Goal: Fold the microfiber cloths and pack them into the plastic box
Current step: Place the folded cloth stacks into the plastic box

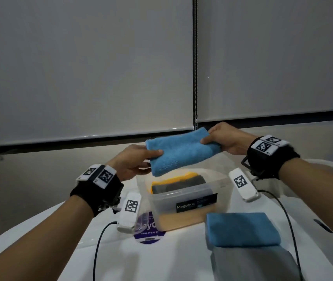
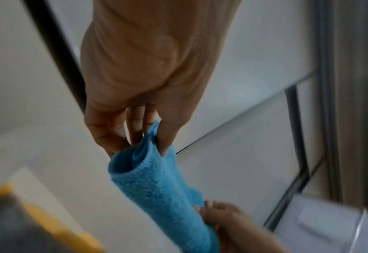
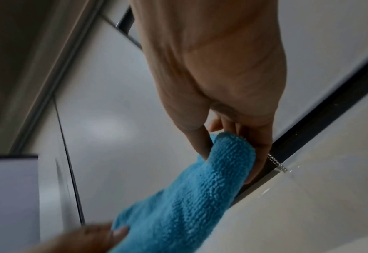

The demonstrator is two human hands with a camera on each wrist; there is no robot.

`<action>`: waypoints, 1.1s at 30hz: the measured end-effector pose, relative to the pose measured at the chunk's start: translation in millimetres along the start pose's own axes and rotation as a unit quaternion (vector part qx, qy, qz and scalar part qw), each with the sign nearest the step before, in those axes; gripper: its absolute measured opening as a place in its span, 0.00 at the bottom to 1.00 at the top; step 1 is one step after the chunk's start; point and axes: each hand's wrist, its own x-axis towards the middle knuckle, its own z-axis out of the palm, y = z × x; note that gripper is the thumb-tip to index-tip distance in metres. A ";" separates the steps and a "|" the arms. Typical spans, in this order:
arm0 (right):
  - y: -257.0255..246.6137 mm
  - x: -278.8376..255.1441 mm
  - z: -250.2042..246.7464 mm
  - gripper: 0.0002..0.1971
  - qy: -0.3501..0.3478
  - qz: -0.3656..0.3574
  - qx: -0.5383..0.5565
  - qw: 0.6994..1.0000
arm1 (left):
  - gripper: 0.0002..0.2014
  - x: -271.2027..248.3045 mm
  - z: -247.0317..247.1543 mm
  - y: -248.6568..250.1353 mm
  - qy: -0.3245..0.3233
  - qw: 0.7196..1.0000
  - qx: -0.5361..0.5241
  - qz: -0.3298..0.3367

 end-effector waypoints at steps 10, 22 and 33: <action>28.5 64.9 50.8 0.11 -0.078 0.027 -0.327 0.941 | 0.08 88.4 18.9 -21.5 0.141 0.871 0.459 0.099; 40.1 77.8 77.2 0.27 -0.271 0.092 -0.544 0.789 | 0.12 114.2 32.8 -30.1 -0.105 0.667 0.737 -0.028; 45.6 65.9 71.4 0.15 -0.267 0.070 -0.592 0.757 | 0.09 99.9 54.6 -34.6 -0.169 0.622 0.763 -0.041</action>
